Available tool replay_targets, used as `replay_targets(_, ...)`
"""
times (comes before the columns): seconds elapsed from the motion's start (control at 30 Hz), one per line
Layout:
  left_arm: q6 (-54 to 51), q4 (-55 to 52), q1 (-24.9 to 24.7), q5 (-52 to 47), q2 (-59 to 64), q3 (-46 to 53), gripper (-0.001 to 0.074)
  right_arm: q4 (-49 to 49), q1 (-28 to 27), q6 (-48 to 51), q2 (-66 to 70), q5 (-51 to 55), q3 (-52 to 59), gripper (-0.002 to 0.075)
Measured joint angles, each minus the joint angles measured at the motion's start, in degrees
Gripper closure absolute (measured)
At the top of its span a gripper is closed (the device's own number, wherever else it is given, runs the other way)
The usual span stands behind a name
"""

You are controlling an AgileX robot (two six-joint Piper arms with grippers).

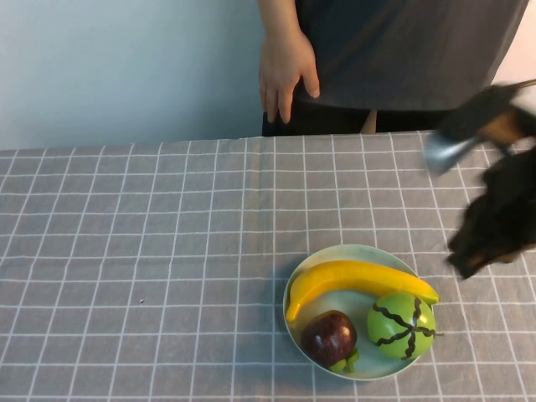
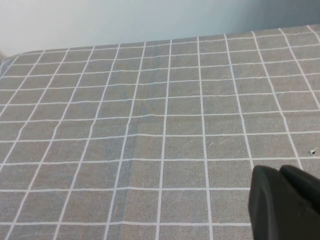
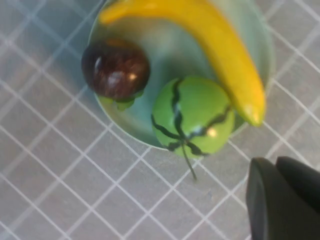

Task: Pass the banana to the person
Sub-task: Pick up the banana

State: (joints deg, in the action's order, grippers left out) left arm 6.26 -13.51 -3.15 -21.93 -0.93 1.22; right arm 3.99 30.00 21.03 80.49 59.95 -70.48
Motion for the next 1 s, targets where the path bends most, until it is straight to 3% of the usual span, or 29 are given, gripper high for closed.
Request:
replay_targets(0.1, 0.0, 0.0, 0.0, 0.0, 0.0, 0.0, 0.0739, -1.4, 3.3, 4.6, 5.5, 0.0, -2.8, 0.0617)
replay_targets(0.27, 0.0, 0.0, 0.0, 0.0, 0.0, 0.0, 0.0739, -1.1, 4.6, 19.3, 12.9, -0.5, -5.4, 0.0344)
replay_targets(0.37, 0.0, 0.0, 0.0, 0.0, 0.0, 0.0, 0.0739, -0.9, 4.6, 27.3, 15.6, -3.7, -5.7, 0.0245)
replay_targets(0.57, 0.0, 0.0, 0.0, 0.0, 0.0, 0.0, 0.0739, -1.7, 4.5, 31.6, 19.5, -13.4, -5.7, 0.0233)
replay_targets(1.0, 0.0, 0.0, 0.0, 0.0, 0.0, 0.0, 0.0739, -1.0, 4.4, 34.8, 25.5, -17.7, -5.9, 0.0223)
